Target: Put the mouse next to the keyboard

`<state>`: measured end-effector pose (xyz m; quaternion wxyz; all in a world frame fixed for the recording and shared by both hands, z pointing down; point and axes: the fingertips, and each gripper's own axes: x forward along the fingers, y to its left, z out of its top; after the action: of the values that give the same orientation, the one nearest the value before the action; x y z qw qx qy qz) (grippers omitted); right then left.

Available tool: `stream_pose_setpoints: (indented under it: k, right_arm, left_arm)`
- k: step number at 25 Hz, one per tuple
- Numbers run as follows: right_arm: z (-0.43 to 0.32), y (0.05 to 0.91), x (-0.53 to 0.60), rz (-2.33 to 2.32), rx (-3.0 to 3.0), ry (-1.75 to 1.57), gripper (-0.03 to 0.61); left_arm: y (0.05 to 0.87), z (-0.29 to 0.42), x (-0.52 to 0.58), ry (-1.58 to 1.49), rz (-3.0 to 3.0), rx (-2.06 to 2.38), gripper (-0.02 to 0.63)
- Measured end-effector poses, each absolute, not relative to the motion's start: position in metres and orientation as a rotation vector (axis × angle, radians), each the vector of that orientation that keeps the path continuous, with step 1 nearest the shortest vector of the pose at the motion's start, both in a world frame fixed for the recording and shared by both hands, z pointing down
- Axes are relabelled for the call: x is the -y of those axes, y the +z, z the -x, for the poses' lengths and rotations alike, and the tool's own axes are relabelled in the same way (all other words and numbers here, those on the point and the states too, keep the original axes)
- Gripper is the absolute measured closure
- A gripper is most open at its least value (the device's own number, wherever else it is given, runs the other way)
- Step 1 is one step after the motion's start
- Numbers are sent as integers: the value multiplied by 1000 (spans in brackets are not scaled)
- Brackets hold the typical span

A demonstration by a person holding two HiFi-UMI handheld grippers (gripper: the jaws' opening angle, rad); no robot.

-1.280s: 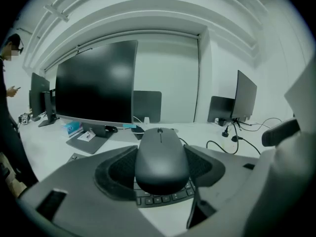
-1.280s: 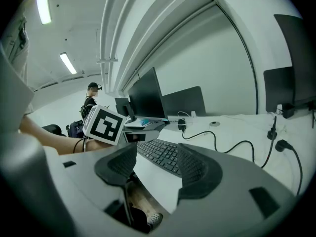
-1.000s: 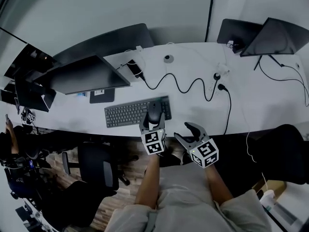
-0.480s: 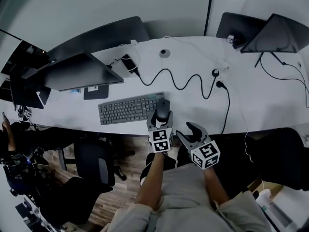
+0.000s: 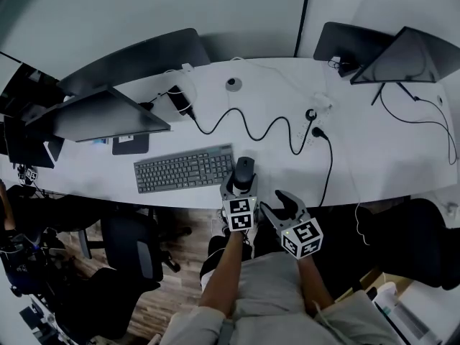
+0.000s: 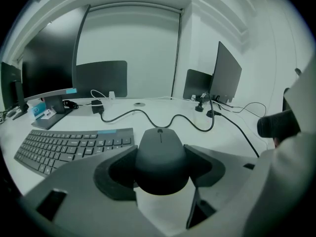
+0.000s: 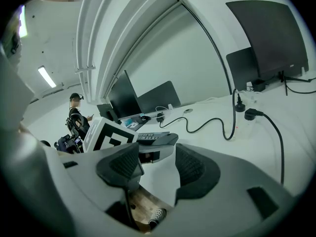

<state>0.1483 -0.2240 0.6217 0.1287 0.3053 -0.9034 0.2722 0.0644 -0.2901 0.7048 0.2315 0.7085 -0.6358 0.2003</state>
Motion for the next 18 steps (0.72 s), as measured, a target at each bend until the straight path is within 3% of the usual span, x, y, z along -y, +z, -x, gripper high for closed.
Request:
stream_pose_setpoints:
  k: [18]
  right_arm:
    - [-183,640,215,-1047,2552,860,493]
  left_arm:
    - [745,-94,298,637,-1938,1630,314]
